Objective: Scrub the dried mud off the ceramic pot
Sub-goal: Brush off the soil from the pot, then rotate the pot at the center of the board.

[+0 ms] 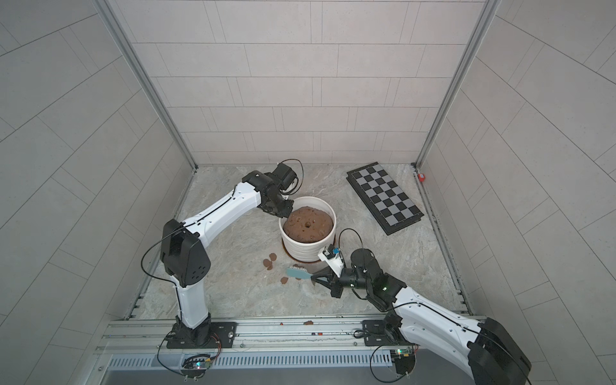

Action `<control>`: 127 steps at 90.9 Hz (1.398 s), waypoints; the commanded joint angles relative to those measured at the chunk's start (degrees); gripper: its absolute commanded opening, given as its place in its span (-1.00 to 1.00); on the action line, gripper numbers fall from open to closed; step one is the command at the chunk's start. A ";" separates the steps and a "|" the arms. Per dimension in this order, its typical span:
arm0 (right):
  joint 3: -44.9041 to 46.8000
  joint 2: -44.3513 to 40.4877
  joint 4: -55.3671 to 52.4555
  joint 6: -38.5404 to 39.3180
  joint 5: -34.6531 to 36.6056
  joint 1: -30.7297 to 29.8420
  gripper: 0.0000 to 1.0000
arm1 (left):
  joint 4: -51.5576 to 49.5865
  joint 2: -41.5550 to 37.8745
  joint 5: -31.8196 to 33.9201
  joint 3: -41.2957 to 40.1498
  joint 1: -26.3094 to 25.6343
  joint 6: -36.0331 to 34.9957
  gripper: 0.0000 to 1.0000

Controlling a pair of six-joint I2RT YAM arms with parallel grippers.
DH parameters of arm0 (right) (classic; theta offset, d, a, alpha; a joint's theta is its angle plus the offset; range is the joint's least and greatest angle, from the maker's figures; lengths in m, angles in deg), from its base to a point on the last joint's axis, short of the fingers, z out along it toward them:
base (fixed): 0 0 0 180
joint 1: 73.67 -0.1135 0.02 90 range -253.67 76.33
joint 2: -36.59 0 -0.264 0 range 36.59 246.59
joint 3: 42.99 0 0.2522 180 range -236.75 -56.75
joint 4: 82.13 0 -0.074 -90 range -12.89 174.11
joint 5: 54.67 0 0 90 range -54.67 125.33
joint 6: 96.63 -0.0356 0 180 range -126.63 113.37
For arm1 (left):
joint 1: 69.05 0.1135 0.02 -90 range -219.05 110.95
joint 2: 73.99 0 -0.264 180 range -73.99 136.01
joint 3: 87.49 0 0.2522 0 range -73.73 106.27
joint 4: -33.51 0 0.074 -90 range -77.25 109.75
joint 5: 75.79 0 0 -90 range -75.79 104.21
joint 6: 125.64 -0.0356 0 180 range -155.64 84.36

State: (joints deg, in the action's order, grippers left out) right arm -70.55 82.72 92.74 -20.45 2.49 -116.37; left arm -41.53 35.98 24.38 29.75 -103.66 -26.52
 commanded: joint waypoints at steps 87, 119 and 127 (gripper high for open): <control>-5.36 0.54 5.21 -0.37 -3.68 -0.02 -1.00 | -7.00 7.87 -7.64 11.62 2.60 -34.97 -0.75; -6.86 2.11 6.45 -0.97 -3.92 0.76 -1.00 | -5.96 8.42 -7.95 14.90 3.23 -37.54 -0.54; -7.52 2.02 5.38 -0.64 -4.18 0.94 -1.00 | -6.17 7.78 -8.28 15.80 3.22 -36.62 -0.42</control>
State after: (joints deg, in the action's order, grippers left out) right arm -76.26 84.93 97.87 -21.04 -0.94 -115.78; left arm -46.27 44.02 17.32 43.26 -100.89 -62.15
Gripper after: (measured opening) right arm 0.054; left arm 0.257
